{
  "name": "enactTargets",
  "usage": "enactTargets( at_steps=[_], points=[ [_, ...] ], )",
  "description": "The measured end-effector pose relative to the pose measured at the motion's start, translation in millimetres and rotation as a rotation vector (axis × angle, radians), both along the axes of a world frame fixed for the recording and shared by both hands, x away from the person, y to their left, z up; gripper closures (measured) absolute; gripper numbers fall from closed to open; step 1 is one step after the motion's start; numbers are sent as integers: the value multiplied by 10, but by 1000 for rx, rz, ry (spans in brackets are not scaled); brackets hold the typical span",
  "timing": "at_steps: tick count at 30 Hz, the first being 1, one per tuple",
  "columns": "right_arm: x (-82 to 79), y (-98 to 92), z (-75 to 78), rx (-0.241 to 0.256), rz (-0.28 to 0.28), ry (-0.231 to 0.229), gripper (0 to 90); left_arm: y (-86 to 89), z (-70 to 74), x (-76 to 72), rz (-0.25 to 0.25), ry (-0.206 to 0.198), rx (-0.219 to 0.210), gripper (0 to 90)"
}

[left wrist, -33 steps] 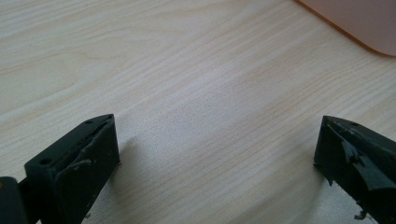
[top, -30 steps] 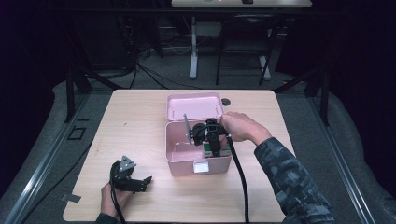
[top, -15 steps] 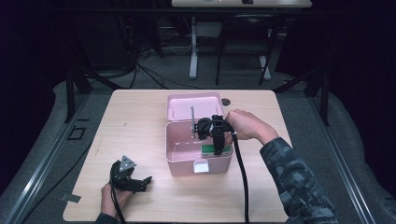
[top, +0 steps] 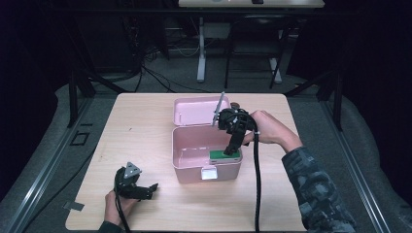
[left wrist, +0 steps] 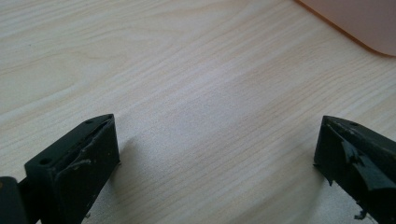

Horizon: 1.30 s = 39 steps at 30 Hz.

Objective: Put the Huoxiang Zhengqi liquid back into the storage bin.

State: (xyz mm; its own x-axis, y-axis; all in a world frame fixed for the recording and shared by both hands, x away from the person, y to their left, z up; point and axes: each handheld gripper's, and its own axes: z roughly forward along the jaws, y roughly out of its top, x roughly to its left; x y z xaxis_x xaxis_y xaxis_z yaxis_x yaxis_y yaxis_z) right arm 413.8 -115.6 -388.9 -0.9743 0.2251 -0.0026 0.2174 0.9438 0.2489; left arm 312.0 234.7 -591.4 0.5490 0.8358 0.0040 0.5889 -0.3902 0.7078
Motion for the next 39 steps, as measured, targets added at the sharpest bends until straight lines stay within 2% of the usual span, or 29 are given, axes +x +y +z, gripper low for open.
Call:
enactTargets(
  at_steps=[6,10,15,18,24,27,39],
  points=[
    [37,-158,21,87,-93,-27,136,3,0,4,-5,1,-1,0],
    [45,-243,30,125,-131,-39,134,4,4,12,-10,2,3,0],
    [70,-363,24,187,-191,-59,125,-3,41,48,-14,35,0,1],
    [88,-429,19,219,-226,-70,114,-24,93,70,-17,34,-1,2],
    [124,-511,8,252,-284,-100,112,-58,299,108,-39,35,8,2],
    [151,-542,-1,261,-312,-114,114,-70,428,135,-44,20,22,2],
    [280,-602,-81,287,-393,-126,124,-157,974,303,-76,1,31,2]
  ],
)
